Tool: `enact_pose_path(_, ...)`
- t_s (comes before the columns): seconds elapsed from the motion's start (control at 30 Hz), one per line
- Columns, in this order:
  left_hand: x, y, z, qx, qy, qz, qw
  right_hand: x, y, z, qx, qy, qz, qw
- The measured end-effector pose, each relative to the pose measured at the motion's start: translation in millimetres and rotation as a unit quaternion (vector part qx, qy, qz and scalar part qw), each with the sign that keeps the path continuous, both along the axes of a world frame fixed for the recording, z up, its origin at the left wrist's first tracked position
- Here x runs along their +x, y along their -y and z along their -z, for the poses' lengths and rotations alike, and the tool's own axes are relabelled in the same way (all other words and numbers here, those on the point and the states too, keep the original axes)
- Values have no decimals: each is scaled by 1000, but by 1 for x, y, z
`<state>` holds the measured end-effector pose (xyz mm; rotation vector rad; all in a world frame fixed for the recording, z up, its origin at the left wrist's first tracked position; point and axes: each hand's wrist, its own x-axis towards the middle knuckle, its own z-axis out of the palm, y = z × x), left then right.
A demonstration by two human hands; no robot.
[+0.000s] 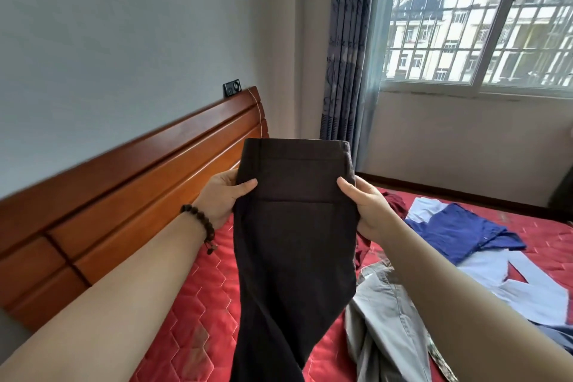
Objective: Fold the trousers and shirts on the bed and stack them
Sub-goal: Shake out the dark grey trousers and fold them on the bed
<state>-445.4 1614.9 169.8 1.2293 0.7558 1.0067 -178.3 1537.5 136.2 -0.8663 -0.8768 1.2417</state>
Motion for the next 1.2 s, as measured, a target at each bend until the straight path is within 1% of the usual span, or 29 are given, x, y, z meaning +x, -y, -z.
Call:
enact_pose_path(0.13, -42, 16, -7, 39, 20, -11, 999, -45, 16, -22, 30, 59, 55, 996)
enact_pose_path(0.23, -83, 33, -12, 97, -4, -24, 995, -92, 38, -34, 61, 107, 133, 983)
enact_pose_path(0.3, -112, 46, -12, 117, -8, -37, 992, -127, 56, -39, 76, 171, 188, 964)
enact_pose_path(0.4, -152, 68, -14, 115, -6, -43, 992, -176, 85, -42, 88, 273, 259, 922)
enact_pose_path(0.5, -182, 91, -31, 117, 8, -18, 993, -211, 112, -57, 101, 336, 309, 884)
enact_pose_path(0.63, -210, 112, -80, 116, 80, 25, 990, -245, 143, -121, 134, 324, 357, 866)
enact_pose_path(0.73, -222, 116, -108, 115, 131, 63, 983, -259, 155, -162, 166, 304, 360, 866)
enact_pose_path(0.77, -223, 117, -111, 111, 126, 68, 983, -261, 154, -164, 162, 299, 357, 870)
enact_pose_path(0.87, -220, 120, -108, 107, 57, 36, 992, -264, 149, -149, 99, 332, 352, 870)
enact_pose_path(0.9, -219, 117, -105, 112, 50, 30, 992, -262, 147, -144, 88, 336, 355, 868)
enact_pose_path(1.0, -216, 108, -97, 121, 54, 23, 991, -255, 144, -135, 95, 312, 364, 872)
enact_pose_path(1.1, -206, 99, -72, 112, 4, -6, 994, -248, 137, -111, 58, 335, 354, 871)
enact_pose_path(1.2, -190, 87, -46, 90, -15, 7, 996, -231, 132, -85, 32, 345, 353, 869)
